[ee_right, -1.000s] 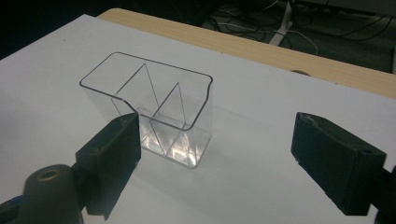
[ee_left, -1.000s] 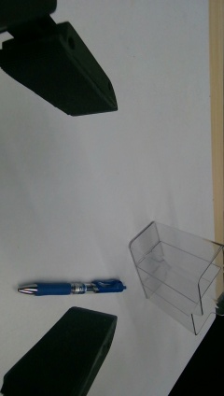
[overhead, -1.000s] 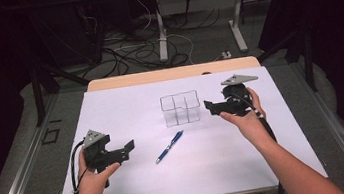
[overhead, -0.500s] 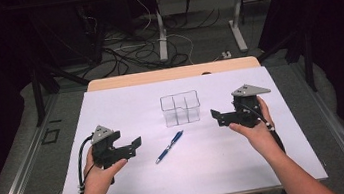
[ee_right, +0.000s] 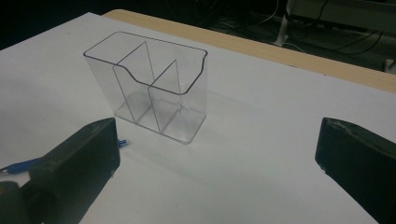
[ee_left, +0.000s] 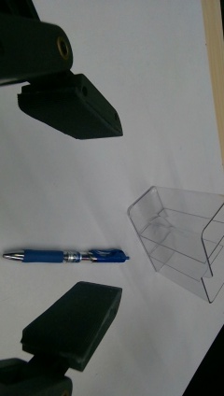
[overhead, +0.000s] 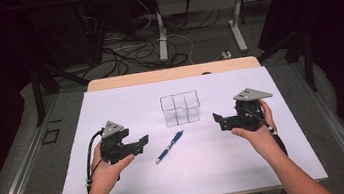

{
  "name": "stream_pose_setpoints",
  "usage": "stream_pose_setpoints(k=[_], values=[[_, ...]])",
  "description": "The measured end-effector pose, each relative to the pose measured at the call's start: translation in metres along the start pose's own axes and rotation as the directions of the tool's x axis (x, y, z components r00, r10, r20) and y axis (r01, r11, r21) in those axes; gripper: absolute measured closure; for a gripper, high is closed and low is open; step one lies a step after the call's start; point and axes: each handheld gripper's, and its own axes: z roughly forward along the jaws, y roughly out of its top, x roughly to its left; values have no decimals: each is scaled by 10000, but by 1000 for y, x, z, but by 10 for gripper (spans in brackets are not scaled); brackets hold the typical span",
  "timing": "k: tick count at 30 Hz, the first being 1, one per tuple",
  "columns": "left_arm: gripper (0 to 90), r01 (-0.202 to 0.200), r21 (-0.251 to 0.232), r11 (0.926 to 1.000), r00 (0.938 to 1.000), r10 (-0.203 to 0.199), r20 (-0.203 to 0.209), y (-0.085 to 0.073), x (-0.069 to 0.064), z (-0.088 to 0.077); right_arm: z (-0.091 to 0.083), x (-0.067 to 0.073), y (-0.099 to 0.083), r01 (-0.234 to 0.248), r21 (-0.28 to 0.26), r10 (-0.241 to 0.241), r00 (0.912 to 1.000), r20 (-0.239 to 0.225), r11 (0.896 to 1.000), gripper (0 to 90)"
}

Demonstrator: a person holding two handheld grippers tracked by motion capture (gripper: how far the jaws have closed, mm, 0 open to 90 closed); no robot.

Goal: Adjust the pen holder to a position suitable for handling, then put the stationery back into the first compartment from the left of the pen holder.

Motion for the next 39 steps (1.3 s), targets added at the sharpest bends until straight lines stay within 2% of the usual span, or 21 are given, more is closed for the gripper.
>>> stream_pose_setpoints(k=[2, 10, 19, 21, 24, 26, 30, 33, 39], values=[[212, -76, 71, 9999, 10000, 76, -3, 1, -1, 1, -1, 0, 0, -84, 24, 84, 10000, -40, 10000, 0], [266, -173, 64, 9998, 9998, 174, -63, 4, -6, 8, -1, -1, -1, 147, 30, -147, 9999, -5, 9999, 0], [304, -374, 445, 9983, 9993, 375, -24, 9, -13, 19, -4, -3, -1, 186, 71, -185, 9998, -21, 9998, 9], [313, -399, 644, 9971, 9992, 392, 125, 10, -15, 22, -4, -4, -2, 216, 38, -216, 9998, -16, 9998, 22], [331, -634, 831, 9945, 9980, 635, 14, 11, -18, 28, -5, -4, -1, 370, 37, -370, 9993, -11, 9993, 36], [352, -584, 1005, 9932, 9983, 578, 90, 12, -20, 32, -5, -5, -1, 400, 12, -400, 9992, -45, 9992, 52], [383, -771, 1496, 9857, 9970, 763, 111, 15, -25, 39, -6, -6, -1, 429, 57, -428, 9991, -71, 9991, 71], [408, -946, 1947, 9763, 9955, 927, 185, 17, -28, 44, -6, -6, -1, 450, 88, -449, 9990, -74, 9989, 75], [470, -1255, 2515, 9597, 9920, 1255, 157, 20, -34, 51, -5, -7, -3, 422, 168, -420, 9990, -120, 9990, 100]])
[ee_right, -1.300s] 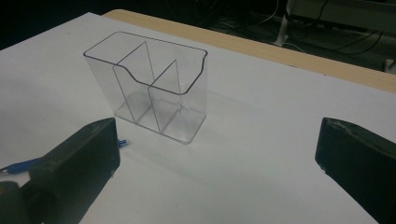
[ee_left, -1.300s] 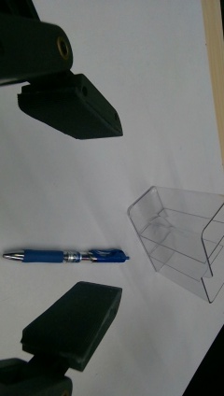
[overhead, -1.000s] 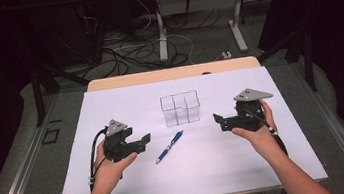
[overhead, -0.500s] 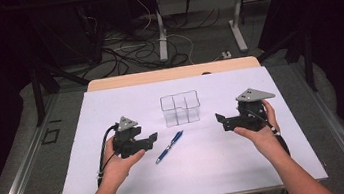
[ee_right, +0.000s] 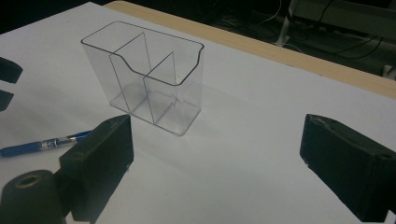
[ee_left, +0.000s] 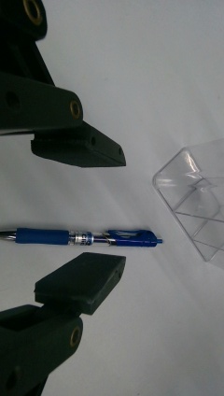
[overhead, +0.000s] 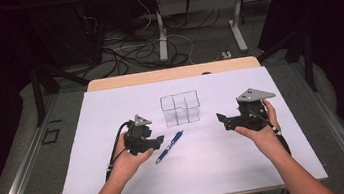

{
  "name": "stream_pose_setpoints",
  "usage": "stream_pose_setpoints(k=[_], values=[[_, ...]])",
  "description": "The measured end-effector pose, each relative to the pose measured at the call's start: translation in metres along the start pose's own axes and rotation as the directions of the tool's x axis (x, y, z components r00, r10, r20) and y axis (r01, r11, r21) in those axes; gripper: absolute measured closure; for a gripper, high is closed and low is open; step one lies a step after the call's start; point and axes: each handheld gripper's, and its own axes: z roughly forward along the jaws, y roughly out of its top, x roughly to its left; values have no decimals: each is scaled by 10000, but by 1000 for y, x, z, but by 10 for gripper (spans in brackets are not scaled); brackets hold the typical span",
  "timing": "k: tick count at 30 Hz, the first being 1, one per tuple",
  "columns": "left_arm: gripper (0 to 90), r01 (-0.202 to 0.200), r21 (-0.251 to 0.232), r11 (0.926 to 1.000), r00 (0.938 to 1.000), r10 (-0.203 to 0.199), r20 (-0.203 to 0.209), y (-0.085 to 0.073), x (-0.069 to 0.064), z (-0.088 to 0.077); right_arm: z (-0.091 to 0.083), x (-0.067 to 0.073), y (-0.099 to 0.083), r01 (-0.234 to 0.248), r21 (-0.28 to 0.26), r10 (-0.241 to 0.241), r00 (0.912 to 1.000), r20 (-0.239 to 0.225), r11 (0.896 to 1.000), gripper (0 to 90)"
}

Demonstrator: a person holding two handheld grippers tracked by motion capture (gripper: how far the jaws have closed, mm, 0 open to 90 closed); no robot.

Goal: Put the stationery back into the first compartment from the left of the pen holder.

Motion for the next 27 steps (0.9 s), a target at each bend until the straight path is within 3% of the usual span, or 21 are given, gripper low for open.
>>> stream_pose_setpoints(k=[9, 13, 27], values=[[534, -388, 651, 9971, 9992, 384, 69, 5, -6, 11, 0, -3, 0, 30, -5, -31, 10000, -56, 10000, 116], [561, -541, 1131, 9921, 9982, 508, 319, 6, -7, 16, 2, -3, -1, -8, 30, 8, 10000, -78, 10000, 116], [624, -1004, 2475, 9637, 9940, 865, 662, 10, -11, 31, 4, -1, -2, 79, 192, -76, 9998, -158, 9998, 124]])
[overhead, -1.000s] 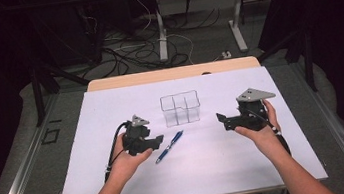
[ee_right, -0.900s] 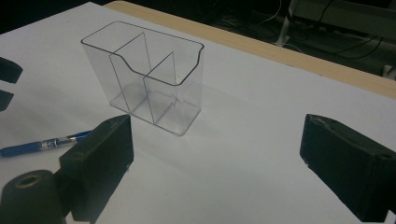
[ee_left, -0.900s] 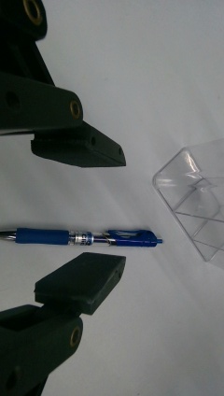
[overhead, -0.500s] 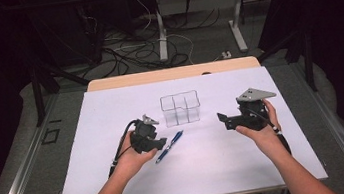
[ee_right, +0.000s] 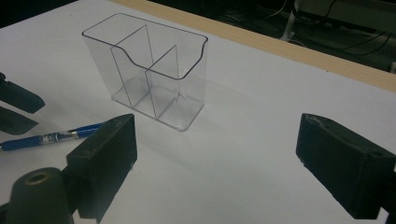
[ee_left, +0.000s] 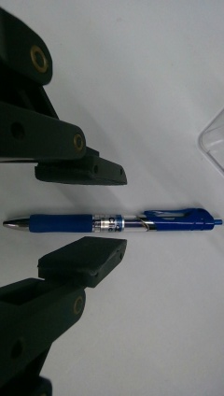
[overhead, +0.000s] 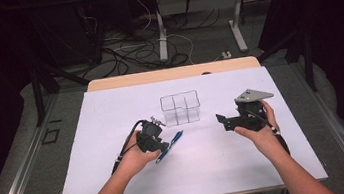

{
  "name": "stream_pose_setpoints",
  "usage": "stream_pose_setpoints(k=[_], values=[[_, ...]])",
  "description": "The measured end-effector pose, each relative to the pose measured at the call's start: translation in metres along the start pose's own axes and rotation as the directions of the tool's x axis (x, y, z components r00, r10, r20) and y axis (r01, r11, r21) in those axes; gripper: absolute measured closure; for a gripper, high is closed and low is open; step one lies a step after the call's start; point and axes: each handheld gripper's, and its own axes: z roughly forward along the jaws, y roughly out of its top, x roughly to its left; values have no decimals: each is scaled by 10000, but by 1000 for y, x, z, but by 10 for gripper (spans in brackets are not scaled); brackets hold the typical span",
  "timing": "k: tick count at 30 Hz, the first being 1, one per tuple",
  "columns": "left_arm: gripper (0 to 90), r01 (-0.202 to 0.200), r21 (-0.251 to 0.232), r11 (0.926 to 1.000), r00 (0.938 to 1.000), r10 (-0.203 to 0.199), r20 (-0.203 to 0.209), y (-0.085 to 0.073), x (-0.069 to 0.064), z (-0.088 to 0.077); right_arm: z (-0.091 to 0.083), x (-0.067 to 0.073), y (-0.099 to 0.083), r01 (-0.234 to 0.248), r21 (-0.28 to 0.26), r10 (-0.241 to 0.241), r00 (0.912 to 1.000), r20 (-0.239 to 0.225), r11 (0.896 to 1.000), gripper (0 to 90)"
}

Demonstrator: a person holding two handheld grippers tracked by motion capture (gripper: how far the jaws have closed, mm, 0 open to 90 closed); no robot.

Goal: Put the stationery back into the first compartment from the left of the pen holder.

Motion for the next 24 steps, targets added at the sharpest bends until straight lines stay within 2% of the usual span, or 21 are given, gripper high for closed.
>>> stream_pose_setpoints(k=[8, 11, 18, 24], values=[[656, -210, 799, 9966, 9997, 198, 162, -1, -4, 6, 0, -2, -2, -113, 49, 113, 9999, -14, 9999, 135], [660, -343, 970, 9947, 9993, 329, 156, -1, -4, 9, 0, -2, -2, -109, 23, 110, 9999, -38, 9999, 135], [692, -306, 1285, 9912, 9994, 287, 167, -2, -5, 13, 0, -2, -2, -88, 86, 89, 9999, -62, 9999, 139], [708, -490, 1511, 9873, 9988, 483, 85, 0, -7, 15, 1, -1, -3, -54, 117, 55, 10000, -52, 9999, 140]])
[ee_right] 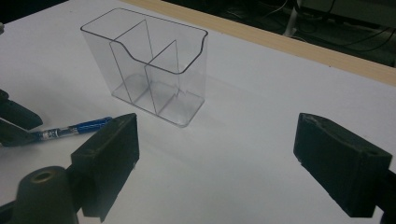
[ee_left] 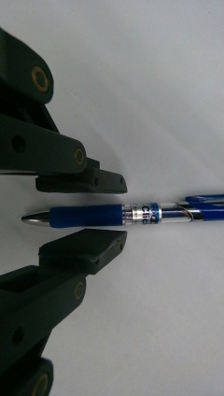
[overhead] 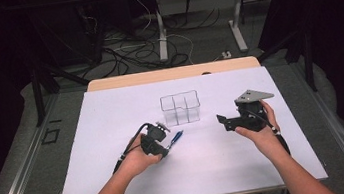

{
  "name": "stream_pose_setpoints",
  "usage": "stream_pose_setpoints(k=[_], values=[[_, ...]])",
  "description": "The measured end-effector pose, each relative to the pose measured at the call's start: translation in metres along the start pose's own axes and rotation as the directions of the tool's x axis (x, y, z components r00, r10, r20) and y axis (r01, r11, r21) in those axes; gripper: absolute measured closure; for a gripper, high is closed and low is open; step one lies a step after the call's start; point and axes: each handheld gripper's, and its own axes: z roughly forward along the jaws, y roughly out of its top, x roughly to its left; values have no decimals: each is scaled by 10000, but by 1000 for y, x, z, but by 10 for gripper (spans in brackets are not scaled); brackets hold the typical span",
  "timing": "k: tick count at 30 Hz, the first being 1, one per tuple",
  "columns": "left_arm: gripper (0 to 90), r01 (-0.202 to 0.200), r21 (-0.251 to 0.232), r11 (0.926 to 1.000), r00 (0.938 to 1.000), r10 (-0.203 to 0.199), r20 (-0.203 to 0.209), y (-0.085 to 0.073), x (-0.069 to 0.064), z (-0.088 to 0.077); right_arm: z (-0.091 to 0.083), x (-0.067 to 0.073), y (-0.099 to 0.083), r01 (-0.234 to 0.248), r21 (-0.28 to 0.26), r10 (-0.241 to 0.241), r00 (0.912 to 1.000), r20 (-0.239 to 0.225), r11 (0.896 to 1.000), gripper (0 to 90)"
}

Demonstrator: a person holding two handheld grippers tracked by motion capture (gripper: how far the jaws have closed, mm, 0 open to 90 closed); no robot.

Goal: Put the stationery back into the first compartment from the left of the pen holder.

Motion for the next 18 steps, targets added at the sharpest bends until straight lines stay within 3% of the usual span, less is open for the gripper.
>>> stream_pose_setpoints(k=[18], values=[[785, -150, 343, 9993, 9998, 145, 133, 4, 1, 5, 0, 0, 0, 30, -52, -31, 10000, -33, 10000, 141]])
